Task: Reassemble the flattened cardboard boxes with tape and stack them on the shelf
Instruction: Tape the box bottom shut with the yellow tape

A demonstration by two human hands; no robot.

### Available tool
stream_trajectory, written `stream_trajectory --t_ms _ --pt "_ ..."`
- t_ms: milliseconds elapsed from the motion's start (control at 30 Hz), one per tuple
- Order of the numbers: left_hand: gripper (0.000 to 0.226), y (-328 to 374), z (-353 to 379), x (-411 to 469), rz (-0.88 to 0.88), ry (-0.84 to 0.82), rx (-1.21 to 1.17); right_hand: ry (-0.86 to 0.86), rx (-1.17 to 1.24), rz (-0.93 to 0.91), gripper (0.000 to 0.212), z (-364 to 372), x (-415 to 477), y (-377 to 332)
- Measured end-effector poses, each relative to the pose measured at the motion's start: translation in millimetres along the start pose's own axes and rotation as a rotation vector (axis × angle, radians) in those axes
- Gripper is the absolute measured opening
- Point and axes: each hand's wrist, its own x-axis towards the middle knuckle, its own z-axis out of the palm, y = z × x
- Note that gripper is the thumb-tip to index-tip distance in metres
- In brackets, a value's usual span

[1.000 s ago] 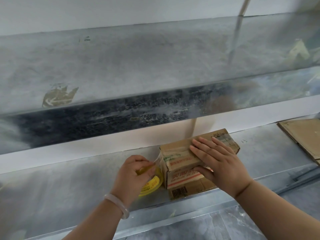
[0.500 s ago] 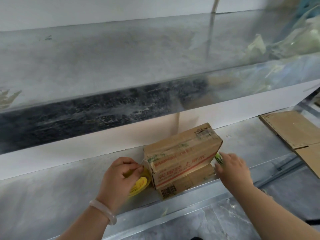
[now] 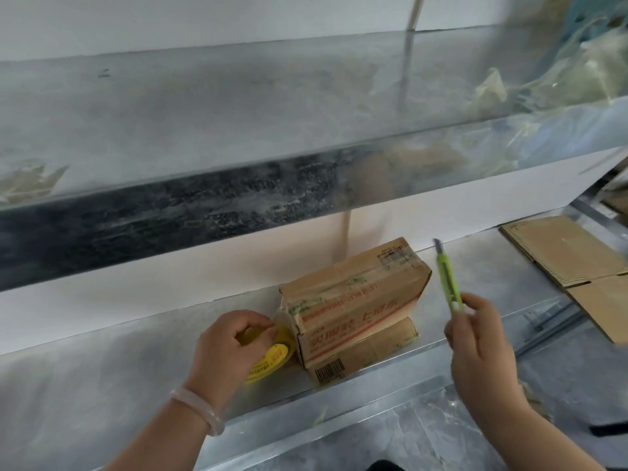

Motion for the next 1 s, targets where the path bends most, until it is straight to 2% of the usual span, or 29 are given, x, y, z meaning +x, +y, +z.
stream_trajectory --t_ms 133,167,200,333,600,767,1000 --pt "0.028 -2.6 1.4 1.4 0.031 0.016 0.003 -0.359 -0.348 -0.553 0.048 12.1 -27.7 -44.0" --pt "0.030 -2.4 1.8 2.1 0.038 0.021 0.020 -0.456 -0.449 -0.621 0.055 19.1 -30.1 -52.7" --pt "0.031 -2.3 1.9 2.9 0.038 0.025 0.035 -0.541 -0.518 -0.630 0.060 28.0 -32.2 -59.6" --pt "0.031 -2.3 0.4 4.2 0.010 0.043 0.043 -0.689 -0.626 -0.517 0.072 46.7 -39.6 -78.0" --pt "0.026 4.7 0.3 3.0 0.003 0.036 0.062 -0.767 -0.745 -0.487 0.085 62.1 -46.9 -91.6" --pt "0.002 2.5 0.3 1.6 0.004 0.055 0.037 -0.807 -0.783 -0.456 0.081 67.7 -46.8 -97.1" --pt "0.003 2.3 1.7 4.0 -0.005 0.069 0.071 -0.827 -0.829 -0.461 0.079 70.9 -45.0 -99.2"
